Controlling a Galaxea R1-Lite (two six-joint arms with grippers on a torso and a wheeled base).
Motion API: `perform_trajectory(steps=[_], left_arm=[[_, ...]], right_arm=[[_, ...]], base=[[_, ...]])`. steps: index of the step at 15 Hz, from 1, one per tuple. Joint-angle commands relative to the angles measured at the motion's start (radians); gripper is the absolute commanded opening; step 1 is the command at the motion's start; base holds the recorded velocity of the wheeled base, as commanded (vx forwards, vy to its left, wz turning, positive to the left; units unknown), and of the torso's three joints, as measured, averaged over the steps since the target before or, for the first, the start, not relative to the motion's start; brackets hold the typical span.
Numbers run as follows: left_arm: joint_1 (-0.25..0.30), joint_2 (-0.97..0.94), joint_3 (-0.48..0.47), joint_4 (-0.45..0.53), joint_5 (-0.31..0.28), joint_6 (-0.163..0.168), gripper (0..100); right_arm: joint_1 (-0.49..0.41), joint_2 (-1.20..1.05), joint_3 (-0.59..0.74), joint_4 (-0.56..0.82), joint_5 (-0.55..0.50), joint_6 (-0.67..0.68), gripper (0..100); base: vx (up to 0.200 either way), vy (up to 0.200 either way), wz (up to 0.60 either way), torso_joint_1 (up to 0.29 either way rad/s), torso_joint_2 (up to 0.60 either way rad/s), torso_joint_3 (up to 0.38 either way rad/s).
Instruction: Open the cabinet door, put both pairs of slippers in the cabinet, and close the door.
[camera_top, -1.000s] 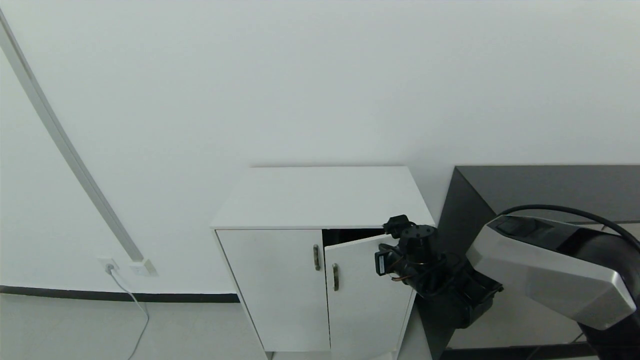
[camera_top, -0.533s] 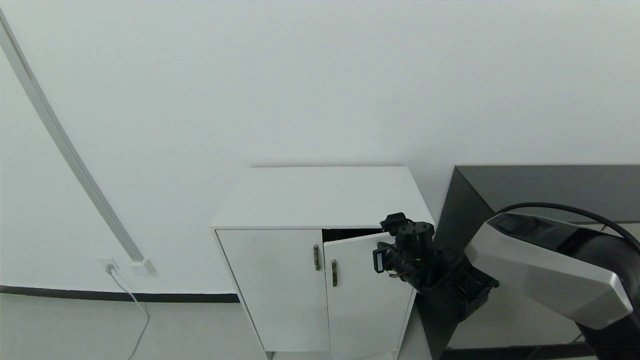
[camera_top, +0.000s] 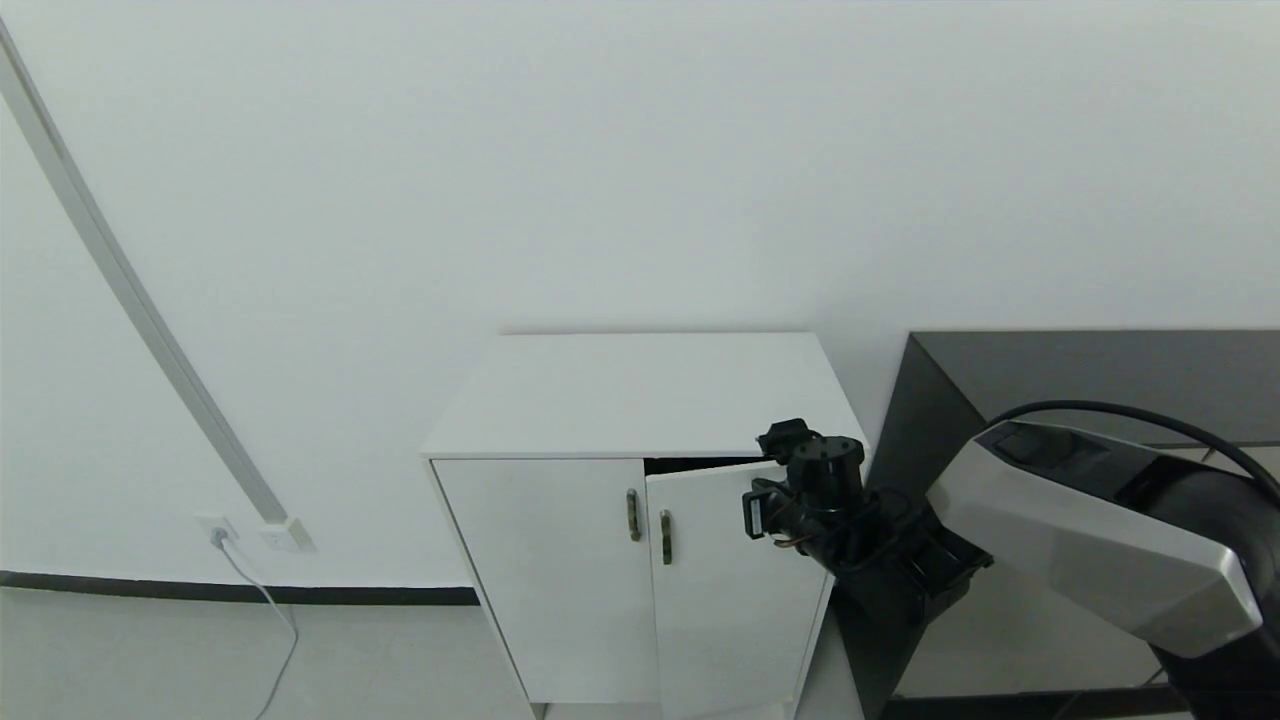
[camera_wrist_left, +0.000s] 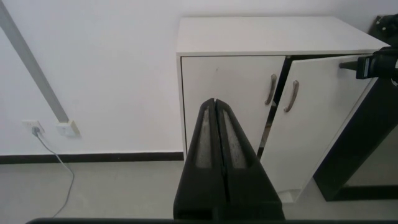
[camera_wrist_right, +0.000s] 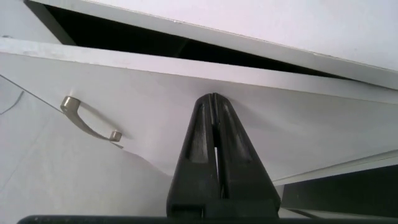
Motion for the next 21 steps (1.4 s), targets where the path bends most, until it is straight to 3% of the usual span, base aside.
perform_trajectory(steps=[1,21], left_arm=[[0.000,0.001,0.000,0.000,0.000,0.000,0],[0.000,0.001,0.000,0.000,0.000,0.000,0]], right_arm=[[0.001,-0.001,-0.018,0.006,-0.001,0.000,0],[-0.014,0.050,-0.076,0.023,-0.006,0.000,0]], base=[[0.000,0.000,0.00,0.000,0.00,0.000],[0.000,0.000,0.00,0.000,0.00,0.000]])
